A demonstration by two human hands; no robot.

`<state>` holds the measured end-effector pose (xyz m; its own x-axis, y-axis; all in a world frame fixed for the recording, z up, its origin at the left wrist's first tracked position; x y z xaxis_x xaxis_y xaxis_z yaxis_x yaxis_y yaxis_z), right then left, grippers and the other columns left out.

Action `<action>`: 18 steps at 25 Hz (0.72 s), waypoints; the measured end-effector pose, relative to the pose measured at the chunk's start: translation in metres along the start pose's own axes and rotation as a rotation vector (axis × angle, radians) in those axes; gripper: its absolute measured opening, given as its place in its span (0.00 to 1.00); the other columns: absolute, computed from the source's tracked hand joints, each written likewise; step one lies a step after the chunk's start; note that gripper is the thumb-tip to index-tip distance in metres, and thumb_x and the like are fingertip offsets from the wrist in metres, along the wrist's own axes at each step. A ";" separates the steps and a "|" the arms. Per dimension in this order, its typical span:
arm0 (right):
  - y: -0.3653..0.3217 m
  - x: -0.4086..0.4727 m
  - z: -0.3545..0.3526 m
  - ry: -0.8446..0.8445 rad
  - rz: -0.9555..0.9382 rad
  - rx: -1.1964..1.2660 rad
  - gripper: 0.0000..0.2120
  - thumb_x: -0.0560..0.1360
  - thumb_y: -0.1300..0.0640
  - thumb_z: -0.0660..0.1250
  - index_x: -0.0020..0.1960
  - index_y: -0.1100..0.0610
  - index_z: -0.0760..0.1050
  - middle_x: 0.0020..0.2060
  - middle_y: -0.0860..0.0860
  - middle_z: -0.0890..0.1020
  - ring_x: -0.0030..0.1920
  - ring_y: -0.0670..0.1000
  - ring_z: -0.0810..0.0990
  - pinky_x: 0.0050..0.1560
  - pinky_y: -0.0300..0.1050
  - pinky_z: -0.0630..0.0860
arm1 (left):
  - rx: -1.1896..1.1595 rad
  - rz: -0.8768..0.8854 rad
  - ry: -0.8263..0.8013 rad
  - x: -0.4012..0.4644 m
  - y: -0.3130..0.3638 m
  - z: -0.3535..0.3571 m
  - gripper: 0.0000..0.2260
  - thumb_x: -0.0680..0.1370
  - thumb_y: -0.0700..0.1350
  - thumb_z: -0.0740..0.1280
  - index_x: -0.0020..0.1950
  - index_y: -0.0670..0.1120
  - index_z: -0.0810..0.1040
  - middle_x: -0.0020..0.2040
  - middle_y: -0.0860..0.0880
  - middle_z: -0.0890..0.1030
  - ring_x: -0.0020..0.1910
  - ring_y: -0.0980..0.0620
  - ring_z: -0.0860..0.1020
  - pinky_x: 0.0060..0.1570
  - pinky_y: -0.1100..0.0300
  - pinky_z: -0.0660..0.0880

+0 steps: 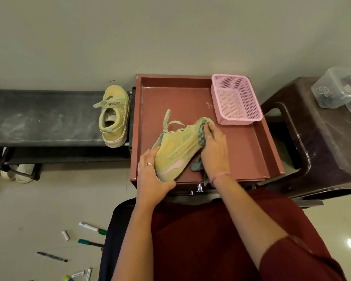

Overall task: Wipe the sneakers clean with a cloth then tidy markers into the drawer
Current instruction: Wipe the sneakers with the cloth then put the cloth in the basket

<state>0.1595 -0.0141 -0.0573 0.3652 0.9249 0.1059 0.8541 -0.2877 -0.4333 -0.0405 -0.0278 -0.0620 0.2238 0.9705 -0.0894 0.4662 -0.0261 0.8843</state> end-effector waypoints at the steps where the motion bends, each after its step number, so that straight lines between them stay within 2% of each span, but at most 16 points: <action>1: 0.009 0.020 -0.002 -0.016 0.060 0.011 0.24 0.75 0.70 0.57 0.71 0.61 0.65 0.70 0.58 0.67 0.71 0.57 0.63 0.70 0.46 0.60 | 0.009 -0.002 -0.004 0.000 0.000 0.001 0.44 0.59 0.38 0.77 0.70 0.59 0.63 0.63 0.61 0.62 0.65 0.59 0.63 0.64 0.56 0.68; 3: 0.020 0.051 -0.009 -0.001 0.140 0.028 0.21 0.77 0.68 0.55 0.69 0.60 0.69 0.66 0.56 0.72 0.68 0.55 0.68 0.64 0.36 0.62 | 0.018 -0.011 -0.005 -0.001 0.001 0.001 0.44 0.59 0.38 0.77 0.70 0.59 0.63 0.63 0.61 0.62 0.65 0.59 0.62 0.64 0.55 0.68; 4: 0.020 0.056 -0.011 0.005 0.157 0.019 0.22 0.77 0.68 0.55 0.70 0.60 0.69 0.66 0.55 0.72 0.67 0.55 0.69 0.64 0.35 0.63 | 0.019 -0.015 -0.003 0.000 0.001 0.001 0.44 0.59 0.38 0.77 0.70 0.59 0.63 0.64 0.59 0.63 0.66 0.57 0.63 0.65 0.54 0.68; 6: 0.006 0.037 -0.009 -0.011 0.103 0.006 0.26 0.75 0.72 0.55 0.72 0.61 0.65 0.70 0.56 0.68 0.70 0.56 0.65 0.70 0.42 0.61 | 0.023 -0.025 0.005 0.001 -0.001 0.001 0.44 0.59 0.38 0.77 0.71 0.57 0.63 0.66 0.56 0.63 0.67 0.55 0.63 0.66 0.53 0.68; 8: -0.015 -0.007 -0.004 0.011 -0.017 0.045 0.31 0.72 0.76 0.56 0.73 0.59 0.63 0.72 0.54 0.65 0.72 0.55 0.62 0.74 0.46 0.58 | 0.020 -0.026 0.005 0.001 0.000 0.001 0.44 0.59 0.38 0.77 0.71 0.56 0.63 0.65 0.57 0.63 0.66 0.57 0.62 0.65 0.56 0.67; 9: -0.025 -0.030 -0.002 0.004 -0.083 0.074 0.32 0.70 0.77 0.58 0.73 0.60 0.64 0.72 0.54 0.67 0.71 0.56 0.63 0.73 0.49 0.60 | 0.025 -0.020 0.002 0.001 0.000 0.001 0.44 0.59 0.37 0.77 0.71 0.56 0.64 0.65 0.58 0.62 0.66 0.60 0.60 0.64 0.57 0.65; 12: -0.030 -0.050 -0.005 -0.014 -0.312 -0.026 0.33 0.63 0.77 0.69 0.67 0.64 0.71 0.65 0.58 0.75 0.64 0.62 0.73 0.63 0.57 0.73 | 0.061 0.000 -0.011 -0.001 0.002 0.003 0.43 0.60 0.37 0.77 0.72 0.54 0.64 0.68 0.55 0.62 0.65 0.65 0.55 0.63 0.60 0.61; 14: -0.020 -0.026 -0.015 -0.021 -0.331 -0.195 0.34 0.61 0.74 0.73 0.66 0.64 0.72 0.63 0.58 0.76 0.63 0.62 0.74 0.57 0.58 0.76 | 0.061 0.009 -0.007 -0.004 0.003 0.005 0.43 0.60 0.37 0.76 0.72 0.54 0.65 0.70 0.52 0.63 0.67 0.65 0.55 0.65 0.60 0.59; 16: -0.013 0.003 -0.024 -0.041 -0.238 -0.319 0.29 0.68 0.70 0.70 0.68 0.61 0.70 0.65 0.55 0.75 0.66 0.59 0.71 0.57 0.55 0.74 | 0.077 0.025 -0.001 -0.004 0.004 0.005 0.43 0.60 0.37 0.76 0.72 0.55 0.65 0.70 0.52 0.63 0.69 0.64 0.54 0.66 0.60 0.59; 18: -0.009 0.024 -0.028 -0.054 -0.129 -0.380 0.22 0.77 0.67 0.59 0.70 0.58 0.68 0.68 0.52 0.72 0.67 0.56 0.67 0.59 0.53 0.69 | 0.127 0.067 0.000 -0.004 0.004 0.007 0.42 0.61 0.37 0.77 0.72 0.54 0.65 0.70 0.52 0.62 0.70 0.63 0.54 0.66 0.59 0.59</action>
<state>0.1710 0.0037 -0.0255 0.2350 0.9682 0.0859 0.9713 -0.2308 -0.0569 -0.0338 -0.0329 -0.0615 0.2581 0.9656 -0.0323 0.5545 -0.1207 0.8234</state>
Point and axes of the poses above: each hand's wrist, its own x-axis towards the middle knuckle, its own z-axis out of the palm, y = z × x, the point moved 2 cm from there along x, towards the middle knuckle
